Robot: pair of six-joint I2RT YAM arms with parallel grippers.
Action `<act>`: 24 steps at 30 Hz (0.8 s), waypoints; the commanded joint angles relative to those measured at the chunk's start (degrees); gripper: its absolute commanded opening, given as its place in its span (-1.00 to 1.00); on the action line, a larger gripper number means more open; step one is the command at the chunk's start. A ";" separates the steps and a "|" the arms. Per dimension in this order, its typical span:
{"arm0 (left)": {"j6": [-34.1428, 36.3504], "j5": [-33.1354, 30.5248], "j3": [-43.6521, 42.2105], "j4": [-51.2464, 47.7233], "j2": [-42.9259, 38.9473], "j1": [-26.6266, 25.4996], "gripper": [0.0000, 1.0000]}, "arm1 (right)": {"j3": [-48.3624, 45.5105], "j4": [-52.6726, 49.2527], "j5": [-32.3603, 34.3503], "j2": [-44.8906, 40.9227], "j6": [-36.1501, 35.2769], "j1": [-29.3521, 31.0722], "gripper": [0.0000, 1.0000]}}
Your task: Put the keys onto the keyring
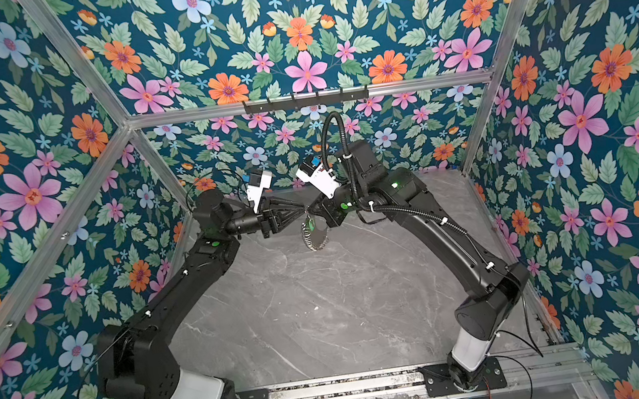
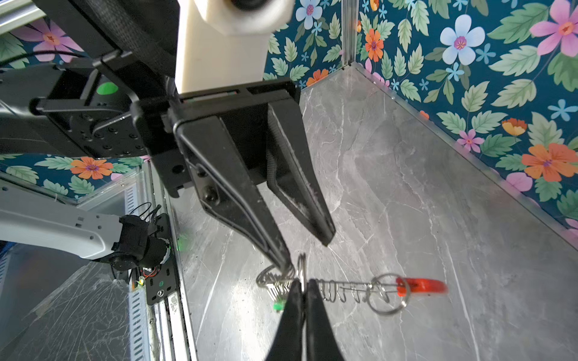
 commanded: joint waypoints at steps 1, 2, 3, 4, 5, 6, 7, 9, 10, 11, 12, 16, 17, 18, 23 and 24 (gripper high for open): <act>-1.17 1.03 0.12 3.28 0.07 -0.09 -0.41 | 0.92 1.03 -1.34 0.24 -0.06 0.06 -1.00; -1.54 1.08 0.25 3.78 0.25 -0.18 -0.41 | 1.10 0.98 -1.49 0.39 -0.06 0.06 -1.00; -1.92 1.23 0.36 4.32 0.39 -0.25 -0.41 | 1.33 0.81 -1.67 0.57 -0.08 0.02 -1.00; -2.23 1.26 0.59 4.65 0.61 -0.26 -0.42 | 1.67 0.67 -1.84 0.73 -0.08 0.06 -1.00; -2.45 1.42 0.79 4.91 0.79 -0.27 -0.43 | 2.03 0.49 -2.16 0.96 -0.08 0.04 -1.00; -2.55 1.31 0.97 5.02 0.91 -0.27 -0.43 | 2.30 0.13 -2.39 1.20 -0.04 0.06 -1.00; -2.47 1.30 1.08 5.15 0.93 -0.35 -0.44 | 2.46 -0.10 -2.55 1.34 -0.08 0.06 -1.00; -2.55 1.44 1.16 5.42 1.04 -0.45 -0.50 | 2.70 -0.56 -2.83 1.53 -0.09 0.06 -1.00; -2.51 1.44 1.17 5.54 1.02 -0.46 -0.55 | 2.66 -0.65 -2.92 1.61 -0.16 0.06 -1.00; -2.53 1.61 1.23 5.64 1.10 -0.44 -0.65 | 2.54 -0.53 -2.92 1.68 -0.08 0.06 -1.00; -2.58 1.88 1.27 5.87 1.21 -0.55 -0.76 | 2.46 -0.45 -2.92 1.70 -0.08 0.06 -1.00; -2.80 2.57 0.83 6.96 1.39 -0.86 -1.00 | 2.08 0.09 -3.01 1.47 0.33 0.06 -1.00; -3.01 2.62 0.60 7.55 1.33 -0.89 -1.00 | 1.60 0.79 -2.73 1.06 0.69 0.06 -1.00; -3.74 2.50 0.11 8.91 1.17 -0.97 -1.00 | 0.80 1.64 -2.25 0.72 1.03 0.02 -1.00; -15.48 -0.73 -4.05 27.56 1.23 -0.97 -1.00 | -4.70 7.26 -0.99 -3.70 3.37 -0.20 -1.00; -18.55 -1.43 -4.51 31.47 1.78 -0.97 -1.00 | -5.41 7.88 -0.75 -4.21 3.83 -0.35 -0.93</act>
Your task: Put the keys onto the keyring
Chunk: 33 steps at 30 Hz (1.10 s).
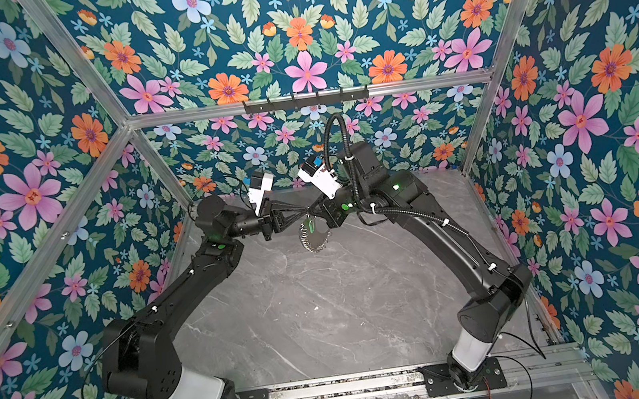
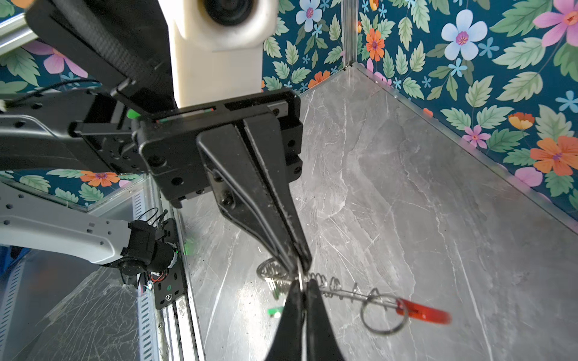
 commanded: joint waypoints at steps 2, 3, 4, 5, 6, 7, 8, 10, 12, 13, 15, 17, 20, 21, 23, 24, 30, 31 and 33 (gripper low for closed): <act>-14.75 -4.24 -1.27 22.89 1.74 0.02 -1.00 | -2.29 5.62 0.39 -2.50 1.67 -0.53 -0.59; -17.36 -5.00 -1.35 26.35 2.40 0.03 -1.00 | -2.75 5.87 0.75 -3.01 2.04 -0.76 -0.42; -19.50 -5.70 -1.39 29.08 3.05 0.03 -1.00 | -3.40 6.26 0.96 -3.51 2.48 -1.06 -0.26; -21.73 -6.70 -1.51 32.06 3.66 0.03 -1.00 | -4.42 6.91 0.97 -4.28 2.96 -1.45 -0.12; -23.62 -7.79 -1.50 34.24 4.22 0.03 -1.00 | -5.83 7.98 0.81 -5.23 3.37 -1.88 -0.10; -24.98 -8.63 -1.53 36.11 4.67 0.03 -1.00 | -7.26 9.12 0.55 -6.16 3.68 -2.19 -0.09; -26.45 -9.56 -1.64 38.14 4.99 0.03 -1.00 | -9.06 10.51 0.27 -7.18 3.92 -2.50 -0.08; -28.46 -10.91 -1.65 40.76 5.58 0.03 -1.00 | -11.66 12.64 -0.60 -8.79 4.00 -2.57 -0.08; -29.59 -11.92 -1.64 41.85 5.98 0.03 -1.00 | -12.61 13.60 -1.84 -9.09 4.04 -2.58 -0.08; -29.82 -12.12 -1.57 42.10 6.07 -0.03 -1.00 | -12.57 13.48 -2.37 -8.84 3.98 -2.58 -0.08; -30.17 -12.53 -1.49 42.28 6.26 -0.05 -1.00 | -11.53 12.92 -3.10 -7.86 3.92 -2.57 -0.08; -30.28 -12.95 -1.54 42.29 6.24 -0.14 -1.00 | -10.18 12.54 -4.13 -6.87 4.05 -2.49 -0.08; -30.35 -13.54 -1.47 42.29 6.07 -0.31 -1.00 | -8.77 12.74 -4.82 -5.71 4.37 -1.51 -0.08; -30.33 -13.62 -1.35 42.29 6.10 -0.47 -1.00 | -8.43 12.97 -4.33 -5.33 4.19 -1.19 -0.07; -30.37 -13.63 -1.29 42.29 6.07 -0.66 -1.00 | -8.14 13.62 -3.89 -4.74 4.21 -0.91 -0.07; -30.37 -13.54 -1.23 42.29 6.10 -0.77 -1.00 | -8.06 14.04 -3.66 -4.57 4.31 -0.90 -0.08; -30.46 -13.36 -1.26 42.37 5.99 -1.02 -1.00 | -7.37 15.59 -3.34 -3.82 4.74 -0.90 -0.46; -30.46 -13.28 -1.22 42.38 5.94 -1.02 -1.00 | -7.29 15.61 -3.34 -3.80 4.68 -0.90 -0.56; -30.46 -13.36 -1.34 42.46 5.92 -1.03 -1.00 | -7.20 15.43 -3.36 -3.62 4.68 -0.90 -0.77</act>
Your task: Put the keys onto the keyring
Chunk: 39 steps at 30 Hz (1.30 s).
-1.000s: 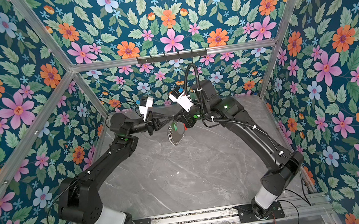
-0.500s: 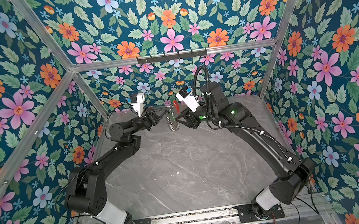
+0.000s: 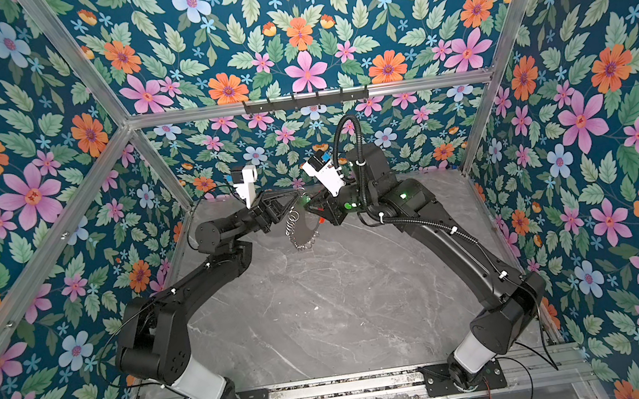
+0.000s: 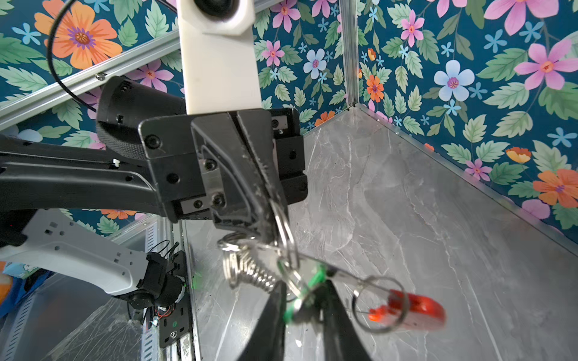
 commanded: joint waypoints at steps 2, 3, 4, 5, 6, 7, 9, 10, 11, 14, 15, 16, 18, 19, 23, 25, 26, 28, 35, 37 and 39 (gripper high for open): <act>-0.45 -0.97 0.22 3.16 -0.38 -0.02 -1.00 | 0.37 2.12 -0.47 0.16 -0.11 0.12 -0.93; -0.45 -1.12 0.18 3.30 -0.36 -0.05 -1.00 | 0.28 1.86 -0.76 0.20 -0.11 0.20 -1.00; -0.45 -1.19 0.22 3.42 -0.35 -0.02 -1.00 | 0.27 1.65 -1.00 0.31 -0.02 0.27 -1.00; -0.53 -1.30 0.23 3.58 -0.31 -0.06 -1.00 | 0.34 1.23 -1.40 0.40 -0.02 0.46 -1.00; -0.54 -1.40 0.23 3.69 -0.24 -0.12 -1.00 | 0.58 0.83 -1.89 0.63 -0.10 0.64 -1.00; -0.61 -1.49 0.35 3.77 -0.12 -0.16 -1.00 | 0.80 0.25 -2.30 0.91 -0.11 0.80 -1.00; -0.87 -1.49 0.62 4.27 0.09 -0.32 -1.00 | 1.90 -1.27 -3.49 1.85 -0.23 1.12 -1.00; -0.97 -1.49 0.67 4.43 0.19 -0.28 -1.00 | 2.47 -1.97 -3.84 2.34 -0.32 1.26 -1.00; -1.06 -1.50 0.77 4.57 0.31 -0.45 -1.00 | 3.24 -2.72 -4.31 2.89 -0.30 1.47 -1.00; -1.06 -1.65 1.01 4.66 0.50 -0.64 -1.00 | 5.02 -4.56 -5.05 4.29 -0.66 1.88 -1.00; -1.04 -1.75 0.95 4.66 0.50 -0.71 -1.00 | 5.44 -5.00 -5.14 4.62 -0.72 1.97 -1.00; -1.06 -1.83 0.93 4.66 0.58 -0.72 -1.00 | 5.62 -5.17 -5.06 4.75 -0.72 1.97 -1.00; -1.15 -1.85 0.74 4.82 0.70 -0.83 -1.00 | 5.66 -5.47 -4.47 4.65 -0.91 1.97 -1.00; -1.24 -1.85 0.59 4.92 0.68 -0.81 -1.00 | 5.64 -5.48 -3.95 4.38 -1.11 1.96 -1.00; -1.15 -2.11 0.57 5.27 0.77 -0.81 -1.00 | 3.54 -4.03 -0.67 2.31 -1.56 1.87 -1.00; -1.24 -2.03 0.84 5.27 0.96 -0.81 -1.00 | 2.39 -3.18 0.21 1.29 -1.52 1.88 -1.00; -1.24 -1.96 1.00 5.25 0.99 -0.81 -1.00 | 2.00 -3.10 0.70 0.98 -1.52 1.88 -1.00; -1.26 -1.93 1.15 5.27 0.99 -0.83 -1.00 | 1.36 -3.20 1.19 0.31 -1.58 1.76 -1.00; -1.33 -1.84 0.85 5.36 0.79 -0.81 -1.00 | -1.31 -3.02 3.40 -2.01 -1.60 1.39 -0.23; -1.26 -1.81 0.81 5.36 0.68 -0.81 -1.00 | -1.80 -3.10 4.29 -2.67 -1.69 1.37 0.04; -1.24 -1.85 0.84 5.36 0.56 -0.73 -1.00 | -2.72 -2.73 5.06 -3.61 -1.75 1.35 0.13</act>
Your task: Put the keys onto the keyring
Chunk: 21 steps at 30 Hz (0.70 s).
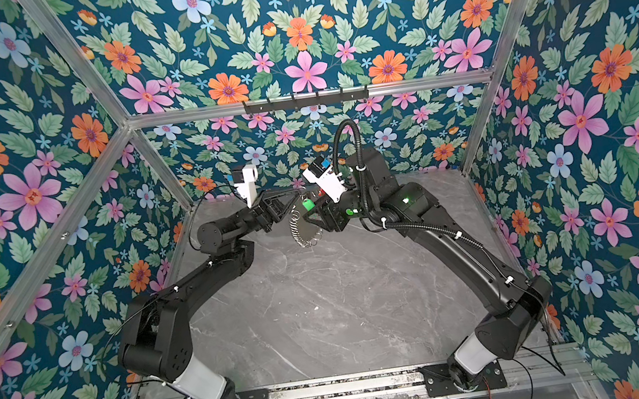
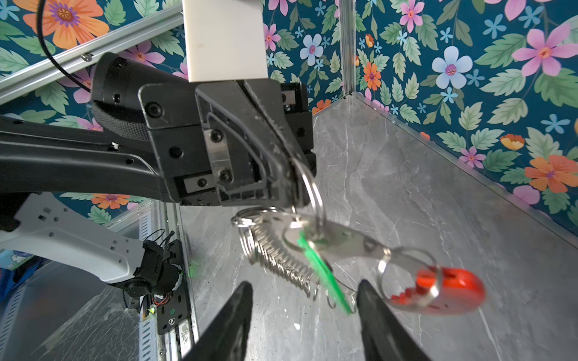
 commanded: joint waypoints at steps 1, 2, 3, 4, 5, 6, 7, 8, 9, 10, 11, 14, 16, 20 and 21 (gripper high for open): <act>-0.13 -0.75 0.16 3.20 -0.50 0.07 -1.00 | -0.96 0.55 1.92 -1.42 -0.45 0.06 0.16; -0.13 -0.76 0.17 3.20 -0.43 0.07 -1.00 | -1.42 0.94 2.35 -1.84 -0.49 0.06 0.17; -0.13 -0.76 0.11 3.20 -0.38 0.05 -1.00 | -1.72 1.41 2.61 -2.18 -0.49 0.04 0.18; -0.13 -0.76 0.10 3.20 -0.43 0.03 -1.00 | -1.82 1.92 2.87 -2.42 -0.49 -0.02 0.19; -0.17 -0.82 0.17 3.20 -0.33 0.02 -1.00 | -2.03 2.53 3.06 -2.63 -0.49 0.08 0.20; -0.21 -0.92 0.14 3.20 -0.37 0.03 -1.00 | -2.09 3.09 3.23 -2.60 -0.43 0.15 0.21; -0.22 -1.01 0.16 3.20 -0.36 0.02 -1.00 | -1.96 3.46 3.39 -2.50 -0.48 0.22 0.22; -0.21 -1.09 0.16 3.20 -0.36 0.02 -1.00 | -1.64 3.80 3.61 -2.23 -0.49 0.31 0.22; -0.21 -1.11 0.25 3.20 -0.32 0.00 -1.00 | -1.20 4.07 3.98 -1.84 -0.54 0.49 0.22; -0.21 -1.19 0.29 3.20 -0.35 0.02 -1.00 | -0.94 4.34 4.13 -1.46 -0.49 0.57 0.22; -0.30 -1.24 0.31 3.20 -0.35 0.02 -1.00 | -0.56 4.81 4.16 -1.12 -0.49 0.59 0.22; -0.30 -1.46 0.26 3.20 -0.32 0.02 -1.00 | 0.34 6.18 4.36 0.25 -0.14 0.80 0.18; -0.39 -1.54 0.28 3.20 -0.36 0.02 -1.00 | 1.01 6.48 4.45 1.10 -0.14 0.94 0.07; -0.48 -1.37 0.41 3.20 -0.37 0.02 -1.00 | 1.70 6.68 5.07 1.76 -0.14 0.94 -0.28; -0.48 -1.37 0.39 3.13 -0.43 0.02 -1.00 | 1.48 6.81 5.41 1.57 -0.14 0.94 -0.36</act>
